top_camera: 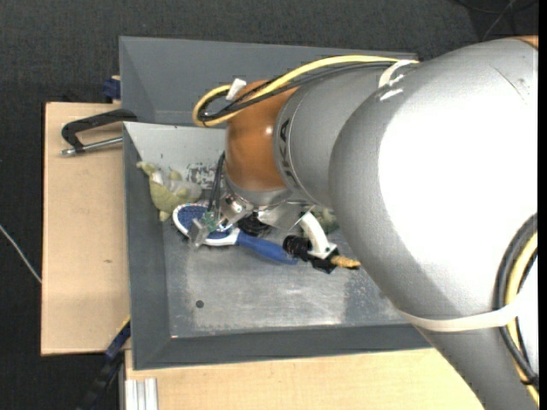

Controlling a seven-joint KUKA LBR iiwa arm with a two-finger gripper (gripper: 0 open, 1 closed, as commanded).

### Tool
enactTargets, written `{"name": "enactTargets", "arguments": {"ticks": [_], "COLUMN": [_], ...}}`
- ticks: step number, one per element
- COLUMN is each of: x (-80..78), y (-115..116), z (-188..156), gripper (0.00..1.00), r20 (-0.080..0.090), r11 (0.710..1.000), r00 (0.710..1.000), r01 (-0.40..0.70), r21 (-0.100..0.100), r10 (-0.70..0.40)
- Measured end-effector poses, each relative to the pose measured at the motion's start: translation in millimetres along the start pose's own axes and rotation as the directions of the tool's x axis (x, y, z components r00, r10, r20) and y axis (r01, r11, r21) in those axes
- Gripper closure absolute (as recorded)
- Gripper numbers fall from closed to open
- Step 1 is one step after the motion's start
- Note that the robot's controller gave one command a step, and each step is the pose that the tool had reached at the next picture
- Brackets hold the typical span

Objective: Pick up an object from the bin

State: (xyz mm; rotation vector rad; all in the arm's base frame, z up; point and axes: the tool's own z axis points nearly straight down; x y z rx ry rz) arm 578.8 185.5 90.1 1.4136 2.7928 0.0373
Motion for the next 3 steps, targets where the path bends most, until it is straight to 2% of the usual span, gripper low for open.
{"name": "enactTargets", "arguments": {"ticks": [1,2,3], "x": [-2.9,-2.6,-2.2], "y": [-0.6,3.8,6.6], "z": [-0.9,-64.4,-105.9], "gripper": [1.00,1.00,1.00], "r20": [0.002,0.002,0.002], "r11": [1.000,1.000,1.000], "r00": [1.000,1.000,1.000], "r01": [-0.004,-0.001,0.002], "r21": [-0.002,0.017,0.019], "r10": [0.004,0.000,-0.002]}}
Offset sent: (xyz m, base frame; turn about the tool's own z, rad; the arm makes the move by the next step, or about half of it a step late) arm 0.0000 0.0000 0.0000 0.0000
